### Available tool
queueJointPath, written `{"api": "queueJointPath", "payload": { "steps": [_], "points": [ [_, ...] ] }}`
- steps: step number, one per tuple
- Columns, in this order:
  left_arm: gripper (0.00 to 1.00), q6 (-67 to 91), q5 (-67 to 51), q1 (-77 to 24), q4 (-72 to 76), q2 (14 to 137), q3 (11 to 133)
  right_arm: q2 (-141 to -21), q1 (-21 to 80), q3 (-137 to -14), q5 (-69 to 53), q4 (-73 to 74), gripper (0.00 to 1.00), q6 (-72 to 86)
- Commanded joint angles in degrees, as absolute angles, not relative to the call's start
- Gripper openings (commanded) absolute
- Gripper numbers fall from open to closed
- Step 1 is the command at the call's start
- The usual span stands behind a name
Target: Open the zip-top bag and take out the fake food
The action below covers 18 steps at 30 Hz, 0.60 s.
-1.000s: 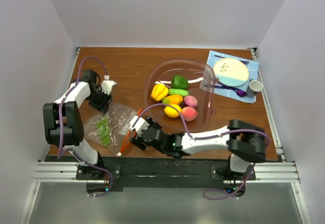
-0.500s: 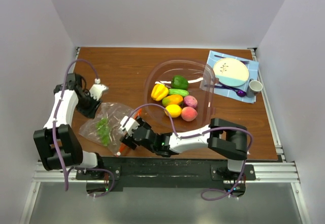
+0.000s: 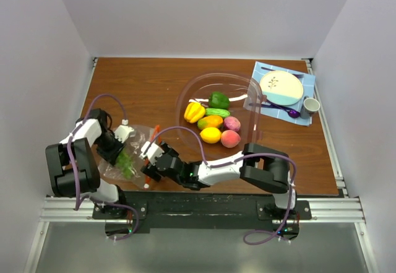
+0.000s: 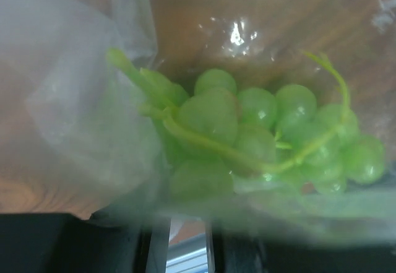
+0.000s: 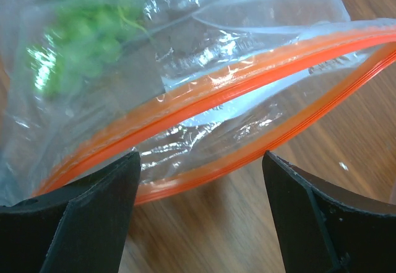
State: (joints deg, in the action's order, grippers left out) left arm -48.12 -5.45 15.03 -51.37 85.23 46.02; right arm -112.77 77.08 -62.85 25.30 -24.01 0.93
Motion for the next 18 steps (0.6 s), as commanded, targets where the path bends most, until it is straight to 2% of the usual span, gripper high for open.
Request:
{"api": "queueJointPath", "payload": {
  "steps": [1,9,18],
  "points": [
    [0.29,-45.4,-6.2,11.2,-47.3,86.0,45.5,-113.5,76.8,-66.8,23.2,-29.0,0.85,1.8],
    [0.28,-39.2,-9.5,1.2,-46.9,88.5,47.9,-115.7,76.8,-69.0,21.2,-28.7,0.89,3.2],
    [0.28,-39.1,-15.7,-1.3,-50.9,89.6,51.1,-118.6,76.7,-70.2,19.9,-28.3,0.91,3.7]
  ]
}}
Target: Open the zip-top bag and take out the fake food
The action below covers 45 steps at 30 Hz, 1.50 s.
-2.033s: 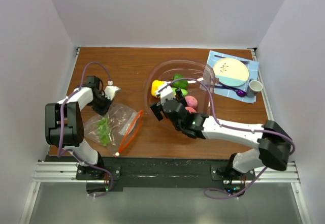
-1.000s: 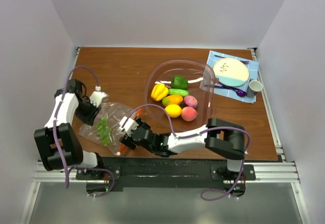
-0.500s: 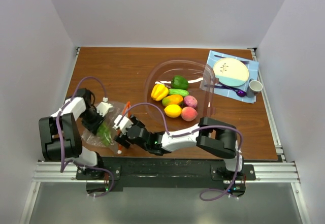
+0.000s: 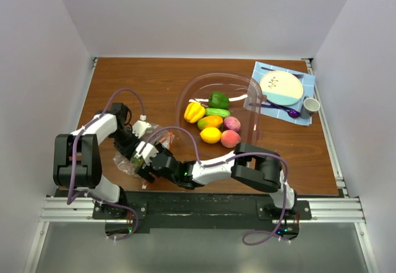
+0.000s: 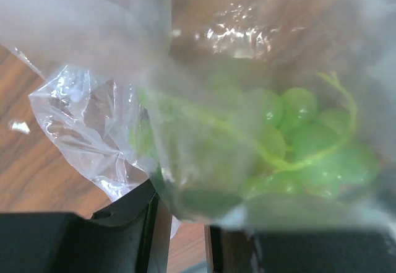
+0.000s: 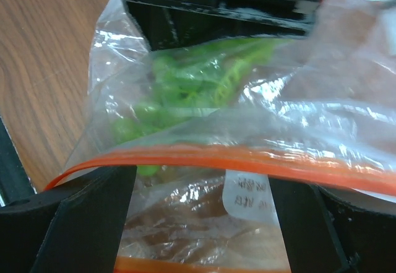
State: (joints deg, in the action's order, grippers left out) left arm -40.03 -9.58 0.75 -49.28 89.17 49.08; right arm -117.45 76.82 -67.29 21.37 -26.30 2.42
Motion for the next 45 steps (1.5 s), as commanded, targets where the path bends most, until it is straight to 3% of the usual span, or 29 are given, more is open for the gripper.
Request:
{"api": "queueJointPath", "payload": {
  "steps": [1,10,16,19,22,23,26,34,45],
  "points": [
    [0.28,-39.2,-16.1,-1.6,-51.0,89.6,51.0,-119.7,76.7,-70.6,19.2,-28.3,0.91,3.7],
    [0.27,-38.6,-16.6,-3.4,-50.7,90.0,50.7,-124.5,75.1,-75.6,16.3,-26.9,0.91,5.9],
    [0.26,-38.9,-14.8,-3.4,-49.9,89.6,49.6,-125.1,72.6,-73.8,12.9,-27.2,0.80,9.0],
    [0.25,-39.0,-14.0,-3.4,-49.1,89.8,49.2,-124.8,71.6,-71.9,11.3,-28.3,0.67,9.8],
    [0.24,-38.9,-13.4,-3.4,-48.8,90.1,49.1,-124.2,71.3,-70.4,10.6,-29.0,0.37,9.8],
    [0.24,-38.9,-13.3,-3.4,-48.6,90.2,49.0,-124.1,71.2,-70.1,10.6,-29.3,0.21,9.8],
    [0.24,-38.9,-12.6,-3.4,-48.0,90.4,49.0,-122.8,71.2,-68.6,10.5,-29.9,0.06,9.9],
    [0.22,-38.6,-10.2,-3.3,-45.5,90.8,48.2,-114.1,71.2,-61.0,10.9,-29.6,0.06,9.5],
    [0.17,-33.7,-9.1,-1.8,-41.0,92.1,51.5,-87.8,71.2,-44.5,13.2,-19.9,0.06,11.3]
  ]
}}
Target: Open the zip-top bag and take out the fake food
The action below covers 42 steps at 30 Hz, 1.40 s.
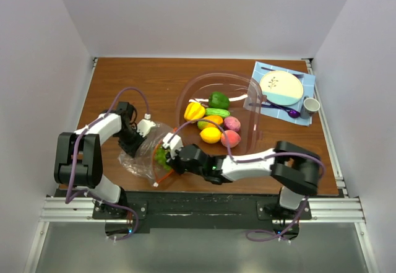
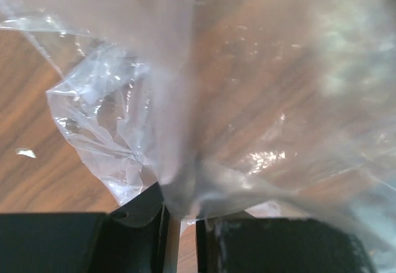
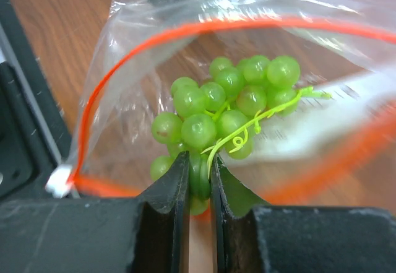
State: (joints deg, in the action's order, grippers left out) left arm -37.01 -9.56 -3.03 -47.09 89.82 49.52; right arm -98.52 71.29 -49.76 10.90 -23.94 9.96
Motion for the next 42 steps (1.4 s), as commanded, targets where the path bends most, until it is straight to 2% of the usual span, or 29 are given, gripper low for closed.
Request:
{"api": "queueJointPath", "payload": {
  "steps": [1,6,10,14,18,21,22,23,25,26,27,32,33,34,42],
  "points": [
    [0.17,-32.0,-9.4,-1.1,-40.4,92.3,52.2,-85.7,71.2,-43.5,13.4,-19.0,0.06,11.7],
    [0.16,-27.4,-10.0,-0.3,-38.8,93.1,56.5,-71.7,71.2,-39.7,16.6,-11.1,0.06,11.3],
    [0.16,-24.1,-9.8,0.0,-37.5,93.6,59.1,-61.1,69.8,-40.9,24.1,-6.2,0.08,7.9],
    [0.15,-22.2,-9.7,2.0,-36.7,92.8,60.5,-60.4,64.1,-45.3,31.4,-1.8,0.08,5.5],
    [0.17,-20.7,-10.5,3.2,-37.1,90.9,62.5,-63.9,58.3,-48.9,31.6,-0.2,0.12,5.8],
    [0.23,-20.0,-12.2,5.5,-37.4,88.9,64.3,-67.2,54.5,-51.3,33.1,2.8,0.18,7.4],
    [0.29,-19.5,-12.7,6.1,-37.4,87.8,64.9,-67.9,52.7,-52.2,33.3,3.3,0.20,8.1],
    [0.32,-18.8,-13.4,7.1,-37.5,87.4,65.5,-69.4,51.7,-52.7,33.3,4.6,0.23,8.7],
    [0.40,-17.8,-15.9,10.1,-37.5,86.5,67.7,-71.2,50.2,-55.4,35.3,7.2,0.54,11.0],
    [0.42,-17.0,-17.6,11.0,-37.9,86.4,68.3,-72.4,50.1,-56.5,36.5,10.0,0.72,12.3],
    [0.44,-16.8,-18.4,12.6,-38.1,86.1,69.7,-72.9,50.2,-57.4,37.4,11.1,0.98,12.8],
    [0.56,-15.5,-23.1,13.0,-38.9,82.3,71.9,-71.9,50.2,-60.5,38.8,14.7,0.99,13.4],
    [0.67,-15.1,-24.0,12.9,-39.2,81.6,73.0,-71.1,50.2,-60.6,39.0,15.0,0.99,13.3],
    [0.72,-14.8,-25.0,13.0,-39.4,80.3,73.6,-70.7,50.1,-61.0,39.2,15.4,0.99,13.0],
    [0.76,-12.2,-32.5,13.0,-42.0,78.1,77.3,-65.4,50.2,-60.3,38.1,18.8,0.99,12.7]
  ]
}}
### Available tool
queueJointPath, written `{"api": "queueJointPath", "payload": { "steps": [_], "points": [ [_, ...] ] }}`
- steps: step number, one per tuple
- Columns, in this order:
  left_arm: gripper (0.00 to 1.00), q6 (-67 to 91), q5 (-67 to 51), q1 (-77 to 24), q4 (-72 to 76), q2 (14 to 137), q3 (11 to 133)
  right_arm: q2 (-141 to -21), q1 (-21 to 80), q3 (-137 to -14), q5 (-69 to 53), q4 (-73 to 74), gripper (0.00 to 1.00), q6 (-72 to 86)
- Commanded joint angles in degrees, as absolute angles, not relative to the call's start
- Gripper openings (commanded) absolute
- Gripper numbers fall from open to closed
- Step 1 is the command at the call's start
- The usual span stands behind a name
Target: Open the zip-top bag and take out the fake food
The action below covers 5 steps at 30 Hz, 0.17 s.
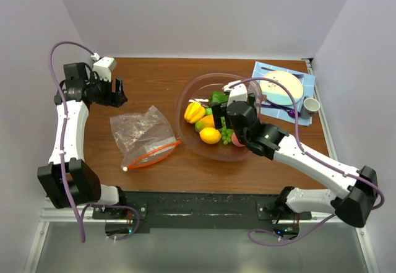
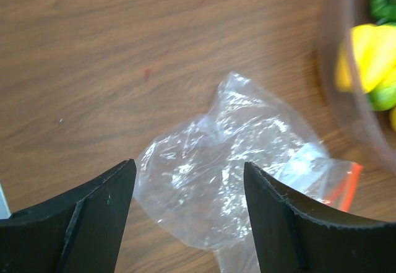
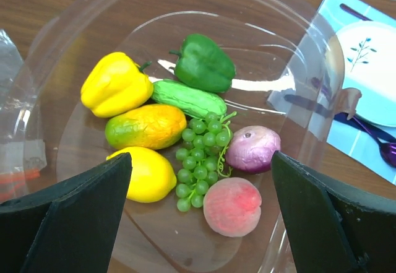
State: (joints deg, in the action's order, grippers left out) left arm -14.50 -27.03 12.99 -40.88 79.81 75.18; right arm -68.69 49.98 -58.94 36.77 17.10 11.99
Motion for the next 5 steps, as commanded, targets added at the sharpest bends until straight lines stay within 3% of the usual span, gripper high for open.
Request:
{"api": "queueJointPath", "payload": {
  "steps": [1,5],
  "points": [
    [0.76,-12.1,-32.9,12.9,-41.8,77.8,77.3,-65.0,50.2,-60.3,38.2,19.9,0.99,12.9],
    [0.76,-9.9,-34.0,13.0,-38.8,75.9,75.3,-64.3,50.2,-59.8,40.3,22.9,0.99,13.6]
  ]
}}
